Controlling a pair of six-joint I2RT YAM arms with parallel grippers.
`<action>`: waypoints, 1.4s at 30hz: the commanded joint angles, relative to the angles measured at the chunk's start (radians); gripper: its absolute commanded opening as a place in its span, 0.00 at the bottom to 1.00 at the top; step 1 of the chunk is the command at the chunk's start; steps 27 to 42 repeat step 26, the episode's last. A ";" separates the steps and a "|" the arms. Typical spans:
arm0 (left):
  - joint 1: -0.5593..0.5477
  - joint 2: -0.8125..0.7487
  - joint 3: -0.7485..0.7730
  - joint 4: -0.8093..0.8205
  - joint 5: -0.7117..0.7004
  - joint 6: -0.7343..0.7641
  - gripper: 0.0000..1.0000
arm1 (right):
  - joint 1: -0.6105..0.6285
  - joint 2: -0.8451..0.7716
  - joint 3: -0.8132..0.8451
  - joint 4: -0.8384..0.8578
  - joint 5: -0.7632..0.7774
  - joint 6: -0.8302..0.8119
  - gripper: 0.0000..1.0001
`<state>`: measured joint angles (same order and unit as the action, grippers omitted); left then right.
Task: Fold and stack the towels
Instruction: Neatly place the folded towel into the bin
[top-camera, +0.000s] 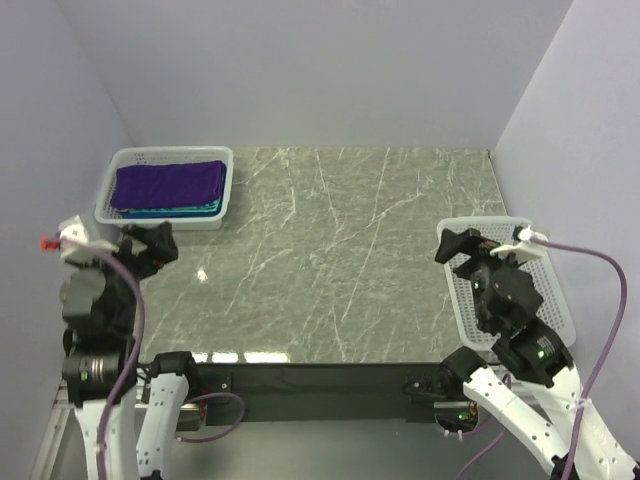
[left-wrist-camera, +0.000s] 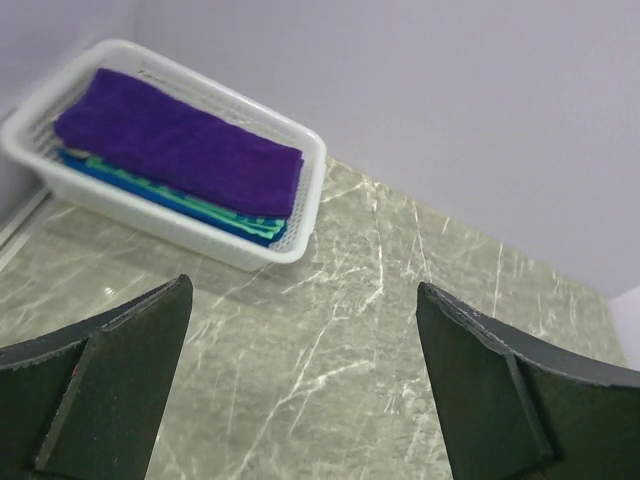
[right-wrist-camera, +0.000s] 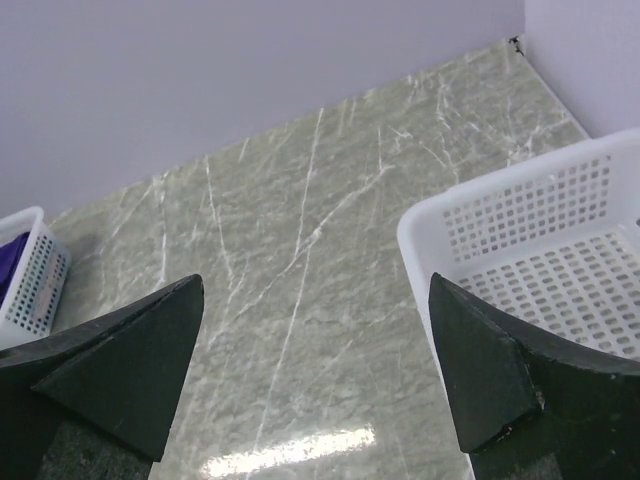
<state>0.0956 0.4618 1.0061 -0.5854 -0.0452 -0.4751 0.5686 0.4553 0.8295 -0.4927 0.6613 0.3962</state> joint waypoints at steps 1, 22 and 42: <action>-0.007 -0.103 -0.003 -0.088 -0.103 -0.057 0.99 | -0.006 -0.094 -0.071 0.046 0.020 -0.022 0.99; -0.079 -0.181 -0.080 -0.119 -0.226 -0.083 0.99 | -0.004 -0.349 -0.174 0.023 0.021 -0.071 1.00; -0.085 -0.181 -0.084 -0.111 -0.211 -0.079 0.99 | -0.006 -0.359 -0.182 0.048 0.009 -0.085 1.00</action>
